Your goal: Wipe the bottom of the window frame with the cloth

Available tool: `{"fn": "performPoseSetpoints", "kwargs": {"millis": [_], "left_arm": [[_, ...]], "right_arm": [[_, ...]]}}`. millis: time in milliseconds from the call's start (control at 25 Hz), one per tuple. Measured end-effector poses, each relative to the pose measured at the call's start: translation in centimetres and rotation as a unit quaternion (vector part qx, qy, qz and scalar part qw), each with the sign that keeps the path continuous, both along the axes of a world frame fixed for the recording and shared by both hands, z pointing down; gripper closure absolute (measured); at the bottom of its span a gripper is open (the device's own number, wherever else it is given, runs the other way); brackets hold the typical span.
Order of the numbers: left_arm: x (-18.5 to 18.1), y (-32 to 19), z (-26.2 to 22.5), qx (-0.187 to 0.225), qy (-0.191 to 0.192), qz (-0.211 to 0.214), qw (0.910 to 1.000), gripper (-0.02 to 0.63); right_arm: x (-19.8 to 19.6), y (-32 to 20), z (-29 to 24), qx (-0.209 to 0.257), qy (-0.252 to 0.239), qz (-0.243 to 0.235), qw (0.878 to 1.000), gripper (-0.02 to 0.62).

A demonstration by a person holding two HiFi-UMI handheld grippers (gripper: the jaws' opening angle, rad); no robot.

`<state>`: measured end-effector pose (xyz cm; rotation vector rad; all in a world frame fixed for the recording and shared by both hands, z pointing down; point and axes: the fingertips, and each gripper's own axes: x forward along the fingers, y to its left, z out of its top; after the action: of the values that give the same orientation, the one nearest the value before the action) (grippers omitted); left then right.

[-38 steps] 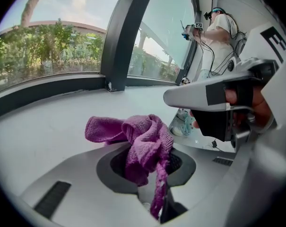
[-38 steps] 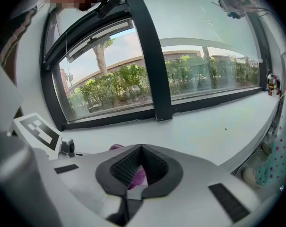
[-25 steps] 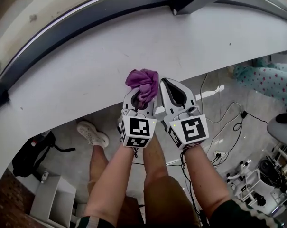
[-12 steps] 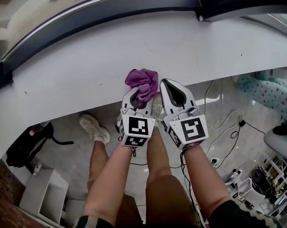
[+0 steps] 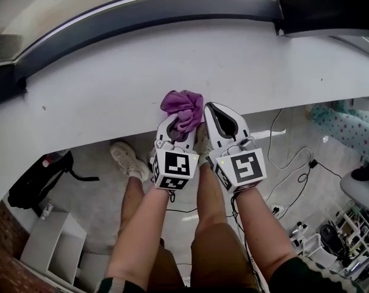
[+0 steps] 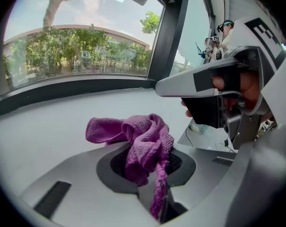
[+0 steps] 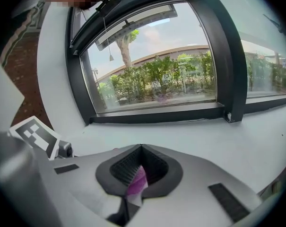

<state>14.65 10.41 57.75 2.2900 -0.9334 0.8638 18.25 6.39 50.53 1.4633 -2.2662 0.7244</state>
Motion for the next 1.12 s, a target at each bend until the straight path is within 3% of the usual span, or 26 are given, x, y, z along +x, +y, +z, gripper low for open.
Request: {"fn": "performPoseSetpoints", "kwargs": {"millis": [1120], "left_arm": [[-14.5,0.0,0.5,-0.008,-0.007,-0.088,0.9961,0.505]], "right_arm": [[-14.0,-1.2,1.1,-0.005,-0.002,-0.090,0.996,0.581]]}}
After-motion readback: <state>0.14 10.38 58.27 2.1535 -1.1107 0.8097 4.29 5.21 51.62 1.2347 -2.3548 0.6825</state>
